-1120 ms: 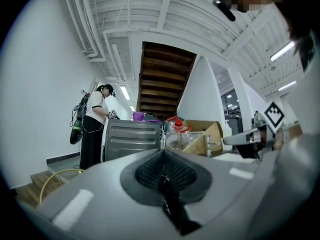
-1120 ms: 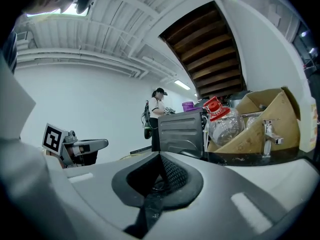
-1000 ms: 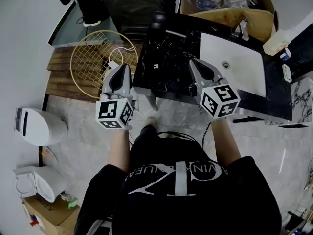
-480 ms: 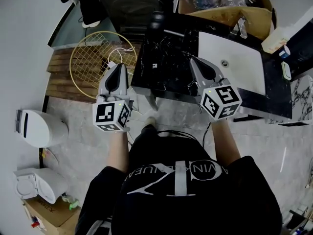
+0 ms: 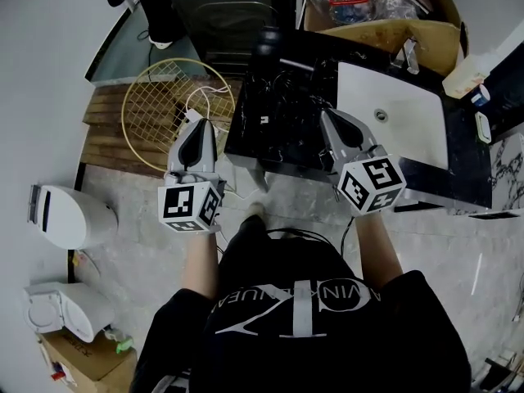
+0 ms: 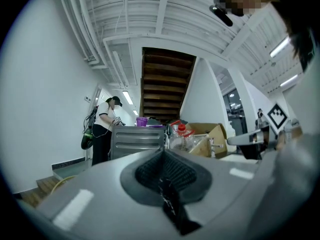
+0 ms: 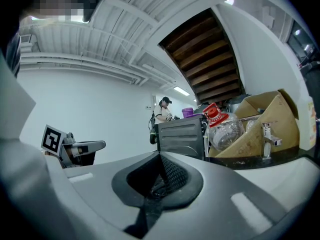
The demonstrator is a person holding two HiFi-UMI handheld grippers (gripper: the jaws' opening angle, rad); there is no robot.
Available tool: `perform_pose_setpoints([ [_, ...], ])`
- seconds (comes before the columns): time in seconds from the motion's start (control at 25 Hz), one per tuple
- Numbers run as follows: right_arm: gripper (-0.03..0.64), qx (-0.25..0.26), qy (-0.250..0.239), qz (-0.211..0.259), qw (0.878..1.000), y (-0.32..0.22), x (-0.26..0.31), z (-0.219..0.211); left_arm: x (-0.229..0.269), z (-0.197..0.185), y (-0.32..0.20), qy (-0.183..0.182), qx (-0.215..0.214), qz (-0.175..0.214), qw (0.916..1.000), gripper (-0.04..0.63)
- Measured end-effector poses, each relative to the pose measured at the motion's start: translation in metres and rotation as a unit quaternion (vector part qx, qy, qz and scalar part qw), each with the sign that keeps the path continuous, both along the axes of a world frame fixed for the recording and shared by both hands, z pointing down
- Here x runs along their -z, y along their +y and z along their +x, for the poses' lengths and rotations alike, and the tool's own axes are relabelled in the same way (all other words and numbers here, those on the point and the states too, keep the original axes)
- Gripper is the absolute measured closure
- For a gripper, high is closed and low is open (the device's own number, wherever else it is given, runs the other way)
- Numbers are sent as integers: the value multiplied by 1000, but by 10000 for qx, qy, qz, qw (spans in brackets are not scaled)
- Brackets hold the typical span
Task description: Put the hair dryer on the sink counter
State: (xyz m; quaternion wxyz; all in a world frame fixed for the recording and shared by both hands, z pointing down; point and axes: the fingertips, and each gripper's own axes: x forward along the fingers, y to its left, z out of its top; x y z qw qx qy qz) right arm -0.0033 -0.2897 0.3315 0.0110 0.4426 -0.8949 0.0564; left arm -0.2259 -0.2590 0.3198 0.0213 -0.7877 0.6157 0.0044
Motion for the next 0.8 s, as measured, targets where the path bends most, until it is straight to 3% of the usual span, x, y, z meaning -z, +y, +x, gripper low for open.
perform_pose_setpoints([
  [0.8, 615, 0, 18, -81, 10000, -16, -16, -7, -15, -5, -18, 98, 2, -141, 9999, 595],
])
